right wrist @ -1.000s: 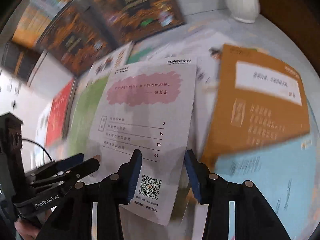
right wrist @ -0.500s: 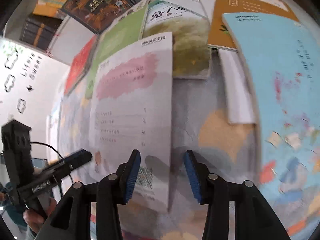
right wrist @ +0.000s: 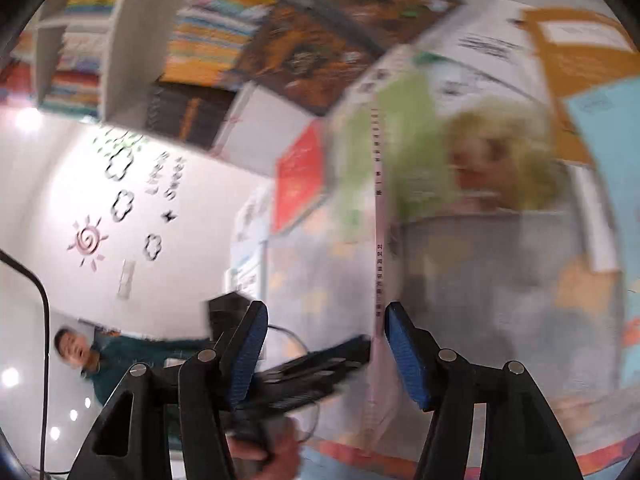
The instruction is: Organize books
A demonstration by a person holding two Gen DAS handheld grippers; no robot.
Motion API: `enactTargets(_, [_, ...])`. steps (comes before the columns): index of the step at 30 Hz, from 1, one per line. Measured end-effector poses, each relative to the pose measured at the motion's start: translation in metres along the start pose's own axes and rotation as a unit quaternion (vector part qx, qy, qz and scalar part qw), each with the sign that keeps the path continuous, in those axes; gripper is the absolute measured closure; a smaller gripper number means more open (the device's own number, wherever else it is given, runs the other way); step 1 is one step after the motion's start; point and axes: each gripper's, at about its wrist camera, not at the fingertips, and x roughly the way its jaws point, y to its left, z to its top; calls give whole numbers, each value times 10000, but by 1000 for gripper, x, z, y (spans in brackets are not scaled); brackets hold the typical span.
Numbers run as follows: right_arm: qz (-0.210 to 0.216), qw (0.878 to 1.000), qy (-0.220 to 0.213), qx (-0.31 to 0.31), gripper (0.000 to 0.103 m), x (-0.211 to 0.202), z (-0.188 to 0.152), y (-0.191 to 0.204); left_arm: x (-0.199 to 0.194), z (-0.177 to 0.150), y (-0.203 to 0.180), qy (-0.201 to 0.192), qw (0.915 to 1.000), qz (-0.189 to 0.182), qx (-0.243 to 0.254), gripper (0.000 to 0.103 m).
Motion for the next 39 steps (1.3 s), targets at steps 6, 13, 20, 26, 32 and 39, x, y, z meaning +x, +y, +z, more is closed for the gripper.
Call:
enactTargets(6, [111,9970,185,-746,43,33,2,63,-101,1,61,-1027,9922,336,-625,55])
enactTargets(13, [628,9892,877,-992,43,96,-18,103,-176,-2,113,-1920,9729,473,-1202,55])
enactTargets(20, [125,9895,1081,-953,43,126,-42,88,-152,-8,149,-1494,9757,665,-1457,55])
enactTargets(26, [-1557,9779,1080,-885,60,150,-51,44,-97,-22,152,-610,9859,1048,-1157,55])
enactTargets(32, [-2471,9570,916,-1214,60,165,-73,27,-84,-11,140,-545,9925,809,-736,52])
enactTargets(39, [-2769,9434,923,-1573,60,169,-70,35,-66,14,111,-343,9980,532,-81,50])
